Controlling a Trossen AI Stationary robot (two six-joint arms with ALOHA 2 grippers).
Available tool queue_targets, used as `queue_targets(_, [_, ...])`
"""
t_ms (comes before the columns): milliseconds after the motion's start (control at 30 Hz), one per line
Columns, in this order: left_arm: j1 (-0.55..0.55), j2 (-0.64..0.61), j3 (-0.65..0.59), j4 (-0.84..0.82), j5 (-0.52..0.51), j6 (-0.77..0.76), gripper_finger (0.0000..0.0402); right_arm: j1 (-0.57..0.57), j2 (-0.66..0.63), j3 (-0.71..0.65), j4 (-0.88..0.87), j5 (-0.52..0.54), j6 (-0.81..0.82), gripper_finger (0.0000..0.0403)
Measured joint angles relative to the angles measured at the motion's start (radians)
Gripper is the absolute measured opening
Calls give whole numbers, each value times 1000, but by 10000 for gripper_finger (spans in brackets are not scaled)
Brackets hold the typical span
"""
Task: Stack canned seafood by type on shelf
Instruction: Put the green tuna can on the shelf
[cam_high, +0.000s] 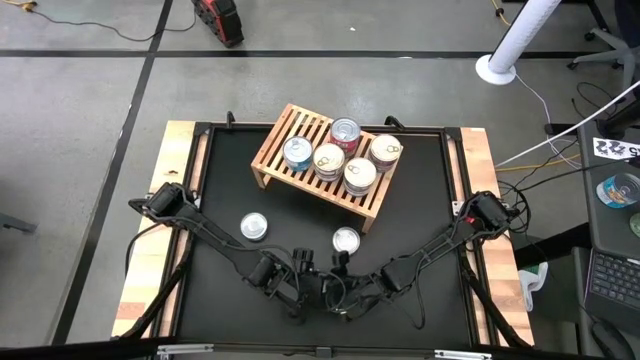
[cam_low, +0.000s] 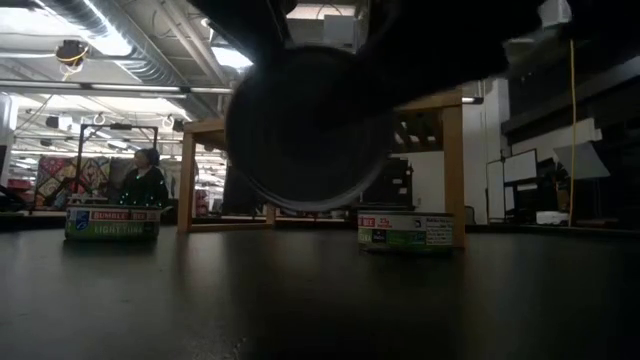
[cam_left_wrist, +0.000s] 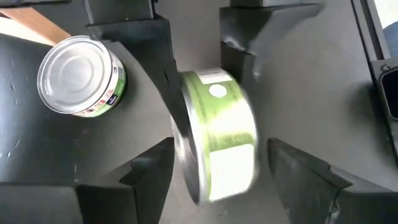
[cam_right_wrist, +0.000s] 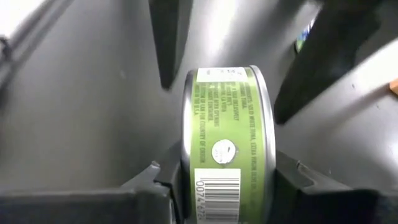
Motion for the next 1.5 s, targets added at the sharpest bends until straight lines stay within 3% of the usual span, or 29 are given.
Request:
queue_targets(267, [0, 0, 0, -7, 0, -3, 240, 0, 1, 0, 73, -13, -8, 134])
queue_targets(533, [0, 0, -1, -22, -2, -9, 133, 0, 1, 0, 65, -17, -8, 161])
queue_targets(667, [0, -3, 1, -42, 3, -6, 130, 0, 1, 0, 68, -20, -8, 176])
queue_targets(1067, [1, -4, 173, -435, 12, 32, 131, -2, -20, 2, 65, 16, -10, 271])
queue_targets(1333, [11, -10, 324, -915, -45, 2, 133, 3, -133, 2, -92, -39, -8, 289])
queue_targets(1500, [44, -123, 324, -905, -87, 47, 134, 2, -186, 2, -135, -74, -5, 289])
